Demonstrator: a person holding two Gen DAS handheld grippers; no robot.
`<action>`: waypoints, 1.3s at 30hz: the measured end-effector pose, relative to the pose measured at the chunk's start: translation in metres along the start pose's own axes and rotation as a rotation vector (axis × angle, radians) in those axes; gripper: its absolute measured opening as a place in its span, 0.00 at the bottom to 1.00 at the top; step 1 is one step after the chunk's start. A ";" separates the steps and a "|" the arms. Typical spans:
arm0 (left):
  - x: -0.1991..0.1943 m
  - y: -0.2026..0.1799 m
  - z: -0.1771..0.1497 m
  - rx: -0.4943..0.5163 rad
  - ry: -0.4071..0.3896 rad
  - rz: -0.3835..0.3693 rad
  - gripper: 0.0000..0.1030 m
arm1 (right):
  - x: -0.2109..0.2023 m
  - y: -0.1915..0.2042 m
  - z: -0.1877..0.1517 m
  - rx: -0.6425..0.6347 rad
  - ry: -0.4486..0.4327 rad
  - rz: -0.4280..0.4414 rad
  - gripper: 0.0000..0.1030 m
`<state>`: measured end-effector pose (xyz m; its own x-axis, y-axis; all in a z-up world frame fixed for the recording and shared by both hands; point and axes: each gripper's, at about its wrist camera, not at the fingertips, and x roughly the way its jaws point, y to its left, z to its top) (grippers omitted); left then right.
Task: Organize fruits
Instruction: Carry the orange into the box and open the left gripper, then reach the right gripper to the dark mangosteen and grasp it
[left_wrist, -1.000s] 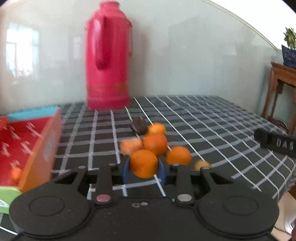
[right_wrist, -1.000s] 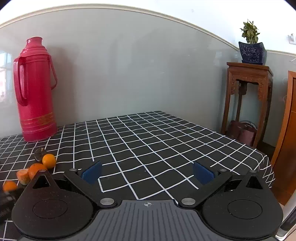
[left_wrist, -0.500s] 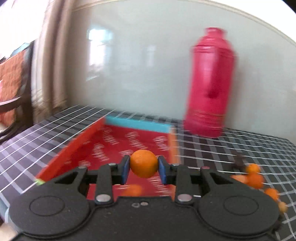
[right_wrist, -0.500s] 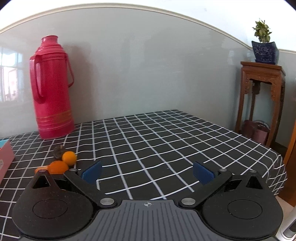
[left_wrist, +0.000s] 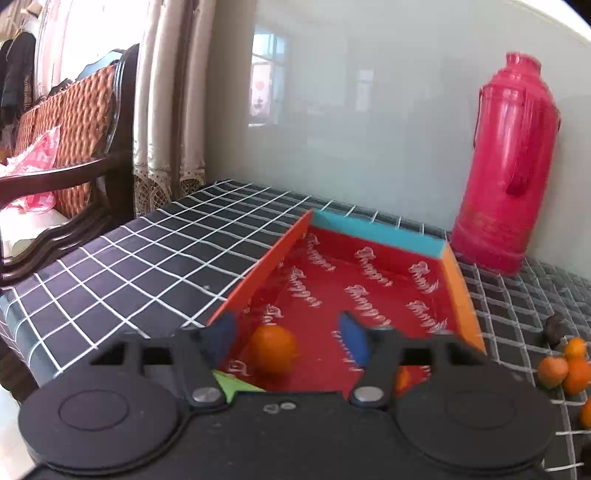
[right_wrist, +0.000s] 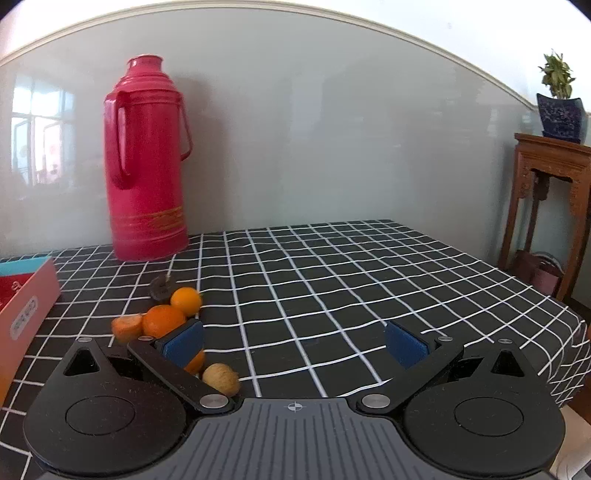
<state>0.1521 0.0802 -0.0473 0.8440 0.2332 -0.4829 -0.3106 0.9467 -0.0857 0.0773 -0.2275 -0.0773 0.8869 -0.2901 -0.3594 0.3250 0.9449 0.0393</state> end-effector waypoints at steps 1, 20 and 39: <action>-0.003 0.000 0.001 -0.004 -0.009 -0.012 0.64 | 0.000 0.000 -0.001 0.001 0.001 0.010 1.00; -0.032 0.032 0.007 -0.029 -0.120 0.036 0.91 | -0.006 0.028 -0.018 -0.034 0.059 0.208 1.00; -0.036 0.061 0.011 -0.084 -0.122 0.055 0.92 | 0.015 0.045 -0.033 -0.054 0.167 0.239 0.39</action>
<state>0.1077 0.1324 -0.0257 0.8699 0.3143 -0.3802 -0.3892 0.9108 -0.1375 0.0942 -0.1845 -0.1113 0.8683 -0.0335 -0.4949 0.0915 0.9914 0.0935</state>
